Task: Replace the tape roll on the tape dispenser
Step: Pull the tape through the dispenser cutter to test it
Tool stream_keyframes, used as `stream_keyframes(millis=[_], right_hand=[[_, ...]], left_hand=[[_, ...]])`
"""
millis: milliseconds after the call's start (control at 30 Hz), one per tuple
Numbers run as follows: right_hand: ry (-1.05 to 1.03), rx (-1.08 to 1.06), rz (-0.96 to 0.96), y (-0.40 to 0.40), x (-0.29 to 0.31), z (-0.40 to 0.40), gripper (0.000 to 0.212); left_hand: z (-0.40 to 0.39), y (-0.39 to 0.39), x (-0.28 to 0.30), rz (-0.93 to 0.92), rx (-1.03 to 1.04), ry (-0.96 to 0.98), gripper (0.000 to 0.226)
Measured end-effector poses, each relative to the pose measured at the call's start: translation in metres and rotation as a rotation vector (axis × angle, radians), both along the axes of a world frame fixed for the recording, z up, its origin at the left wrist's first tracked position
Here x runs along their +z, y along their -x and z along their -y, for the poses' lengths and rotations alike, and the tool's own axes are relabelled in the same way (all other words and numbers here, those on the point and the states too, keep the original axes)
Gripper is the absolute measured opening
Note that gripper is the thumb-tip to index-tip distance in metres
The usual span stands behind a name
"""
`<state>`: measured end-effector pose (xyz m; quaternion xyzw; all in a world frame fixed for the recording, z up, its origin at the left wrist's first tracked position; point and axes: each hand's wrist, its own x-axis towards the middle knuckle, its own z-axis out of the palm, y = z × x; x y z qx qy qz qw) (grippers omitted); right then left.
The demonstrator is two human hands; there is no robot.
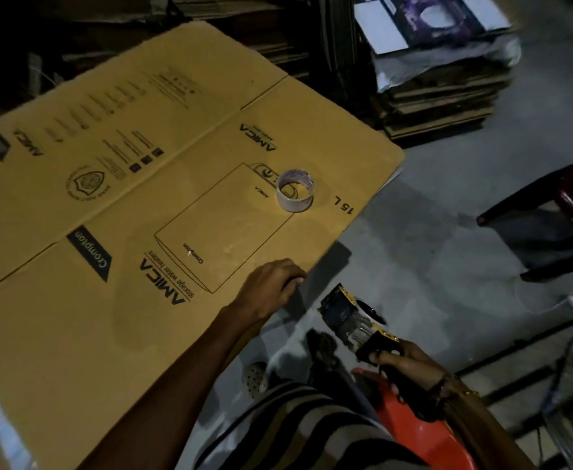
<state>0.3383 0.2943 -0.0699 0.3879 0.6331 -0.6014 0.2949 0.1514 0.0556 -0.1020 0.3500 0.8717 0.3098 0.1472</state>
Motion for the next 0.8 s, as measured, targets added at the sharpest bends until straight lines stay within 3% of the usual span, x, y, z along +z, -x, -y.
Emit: stream_keyframes(millis=[233,467,667,800], right_hand=[[0.007,0.054,-0.053,0.010,0.022,0.006,0.028],[0.027,0.003,-0.080,0.012,0.038,0.009,0.026],[0.050,0.017,-0.098,0.010,0.051,0.012,0.027],[0.016,0.087,-0.147,0.012,0.057,0.015,0.045]], left_hand=[[-0.018,-0.001,0.029,0.545,0.022,-0.124,0.038],[-0.010,0.006,0.044,0.676,0.012,-0.229,0.032],[-0.009,0.014,0.058,0.692,-0.059,-0.206,0.034],[-0.004,0.018,0.060,0.703,-0.077,-0.198,0.029]])
